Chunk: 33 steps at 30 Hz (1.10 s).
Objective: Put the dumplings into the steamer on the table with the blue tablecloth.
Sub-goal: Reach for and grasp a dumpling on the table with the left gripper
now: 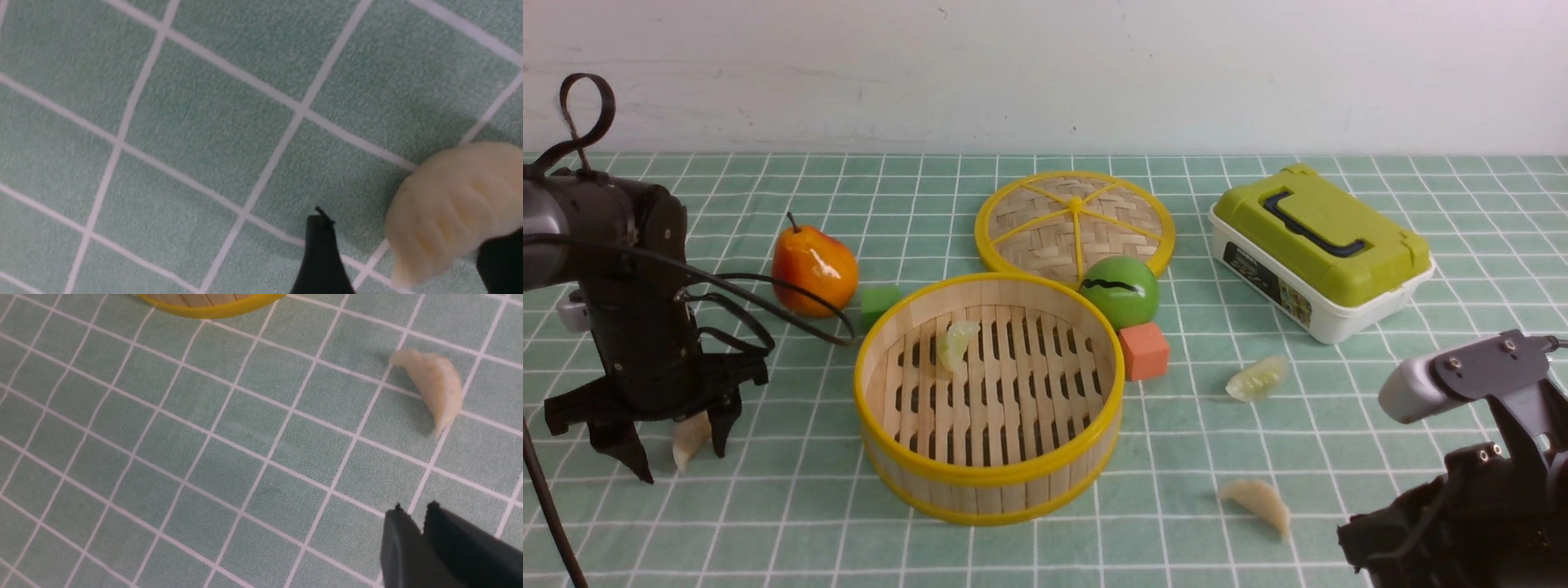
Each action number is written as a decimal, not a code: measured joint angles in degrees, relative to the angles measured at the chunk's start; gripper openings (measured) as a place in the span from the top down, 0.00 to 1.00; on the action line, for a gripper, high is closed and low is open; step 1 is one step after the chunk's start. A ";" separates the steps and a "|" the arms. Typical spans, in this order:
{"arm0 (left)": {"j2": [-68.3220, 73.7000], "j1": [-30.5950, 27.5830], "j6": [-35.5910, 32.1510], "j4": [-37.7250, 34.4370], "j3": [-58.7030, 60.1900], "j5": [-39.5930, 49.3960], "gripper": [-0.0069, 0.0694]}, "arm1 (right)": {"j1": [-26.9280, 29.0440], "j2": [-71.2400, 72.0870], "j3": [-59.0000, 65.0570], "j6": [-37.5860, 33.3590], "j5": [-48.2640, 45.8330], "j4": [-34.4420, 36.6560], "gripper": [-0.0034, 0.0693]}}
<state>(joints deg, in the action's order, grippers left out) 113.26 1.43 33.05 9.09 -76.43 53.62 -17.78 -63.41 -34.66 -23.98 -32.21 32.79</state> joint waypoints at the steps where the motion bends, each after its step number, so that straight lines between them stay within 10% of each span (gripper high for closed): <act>1: 0.00 0.00 -0.78 0.00 0.00 -0.11 0.32 | 0.00 0.00 0.00 -0.18 0.00 -0.01 0.83; 14: -0.06 0.00 -7.52 2.46 0.00 -1.64 0.77 | 0.00 0.00 0.00 -0.65 -0.71 0.71 0.82; 23: -2.54 0.84 -10.97 -0.74 -2.86 1.68 0.77 | 0.00 0.00 0.00 -0.79 -0.96 0.86 0.82; 33: -11.14 15.78 -11.71 -5.29 -7.83 2.05 0.77 | 0.00 0.00 0.00 -1.03 0.17 0.86 0.82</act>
<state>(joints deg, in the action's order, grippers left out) 102.12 17.22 21.34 3.80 -84.26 55.67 -17.78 -63.41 -34.66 -25.02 -32.04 33.65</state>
